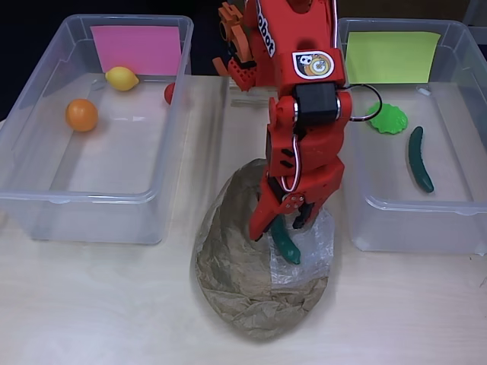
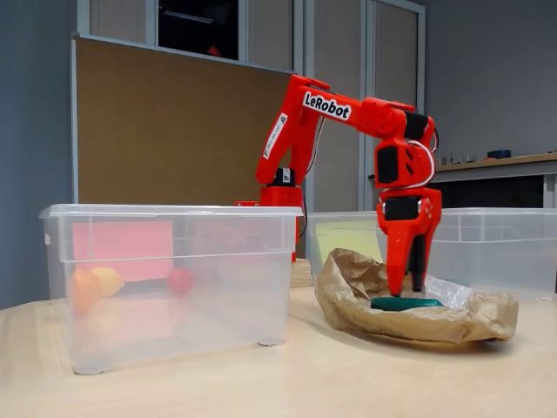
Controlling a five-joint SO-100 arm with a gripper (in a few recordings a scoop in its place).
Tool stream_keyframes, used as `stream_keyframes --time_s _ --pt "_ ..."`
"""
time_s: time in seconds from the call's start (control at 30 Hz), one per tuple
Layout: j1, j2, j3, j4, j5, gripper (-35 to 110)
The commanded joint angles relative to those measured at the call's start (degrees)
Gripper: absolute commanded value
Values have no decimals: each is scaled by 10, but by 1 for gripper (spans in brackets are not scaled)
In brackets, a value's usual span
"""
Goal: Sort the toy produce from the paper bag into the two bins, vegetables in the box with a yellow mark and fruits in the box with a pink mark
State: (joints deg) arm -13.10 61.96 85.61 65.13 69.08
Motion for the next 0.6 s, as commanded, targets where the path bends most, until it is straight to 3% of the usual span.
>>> stream_keyframes --time_s 0.0,0.23,0.47,0.57 --pt "0 -8 -20 11 -5 30" --pt "5 -80 -72 33 -24 26" --pt "28 -69 -71 33 -63 0" --pt "33 -32 -61 49 -82 0"
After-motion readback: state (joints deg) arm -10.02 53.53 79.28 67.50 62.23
